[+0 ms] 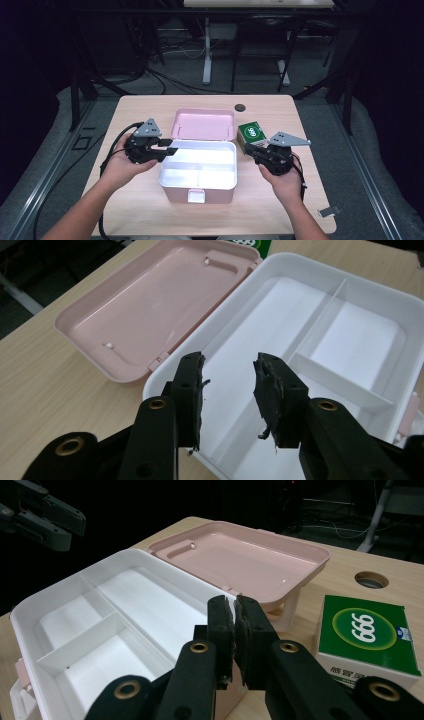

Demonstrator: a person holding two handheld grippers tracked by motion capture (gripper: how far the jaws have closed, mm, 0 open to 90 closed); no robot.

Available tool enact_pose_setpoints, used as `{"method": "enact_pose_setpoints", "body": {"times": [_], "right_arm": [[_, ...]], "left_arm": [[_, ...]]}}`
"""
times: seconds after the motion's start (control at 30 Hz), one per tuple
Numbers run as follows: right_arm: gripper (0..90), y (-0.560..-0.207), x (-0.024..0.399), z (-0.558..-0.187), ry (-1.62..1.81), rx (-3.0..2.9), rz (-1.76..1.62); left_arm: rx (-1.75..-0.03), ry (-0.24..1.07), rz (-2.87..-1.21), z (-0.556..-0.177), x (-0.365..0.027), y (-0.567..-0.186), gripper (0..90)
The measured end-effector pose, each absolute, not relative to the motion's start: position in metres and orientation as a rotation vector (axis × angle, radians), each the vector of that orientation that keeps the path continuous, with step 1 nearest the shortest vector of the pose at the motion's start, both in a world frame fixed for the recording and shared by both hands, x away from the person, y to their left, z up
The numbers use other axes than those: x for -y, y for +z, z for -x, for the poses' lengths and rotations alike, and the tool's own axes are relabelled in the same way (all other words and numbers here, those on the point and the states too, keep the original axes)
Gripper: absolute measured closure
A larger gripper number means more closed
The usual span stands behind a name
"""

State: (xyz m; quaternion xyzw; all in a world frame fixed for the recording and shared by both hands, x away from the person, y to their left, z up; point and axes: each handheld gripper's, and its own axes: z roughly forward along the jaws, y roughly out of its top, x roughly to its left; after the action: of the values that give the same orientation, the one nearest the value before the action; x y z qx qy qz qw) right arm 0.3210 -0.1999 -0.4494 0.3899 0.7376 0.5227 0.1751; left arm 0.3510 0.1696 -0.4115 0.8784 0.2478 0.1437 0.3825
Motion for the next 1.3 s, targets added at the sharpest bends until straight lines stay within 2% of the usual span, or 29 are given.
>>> {"method": "enact_pose_setpoints", "body": {"times": [0.43, 1.3], "right_arm": [[85.2, -0.449, 0.199, -0.32, 1.47, -2.117, -1.101], [84.9, -0.457, 0.205, -0.314, 1.5, -2.099, -1.107]], "left_arm": [[-0.515, 0.357, -2.428, -0.355, -0.15, -0.418, 67.5], [-0.253, 0.364, -2.764, -0.371, -0.105, -0.408, 69.1]]}}
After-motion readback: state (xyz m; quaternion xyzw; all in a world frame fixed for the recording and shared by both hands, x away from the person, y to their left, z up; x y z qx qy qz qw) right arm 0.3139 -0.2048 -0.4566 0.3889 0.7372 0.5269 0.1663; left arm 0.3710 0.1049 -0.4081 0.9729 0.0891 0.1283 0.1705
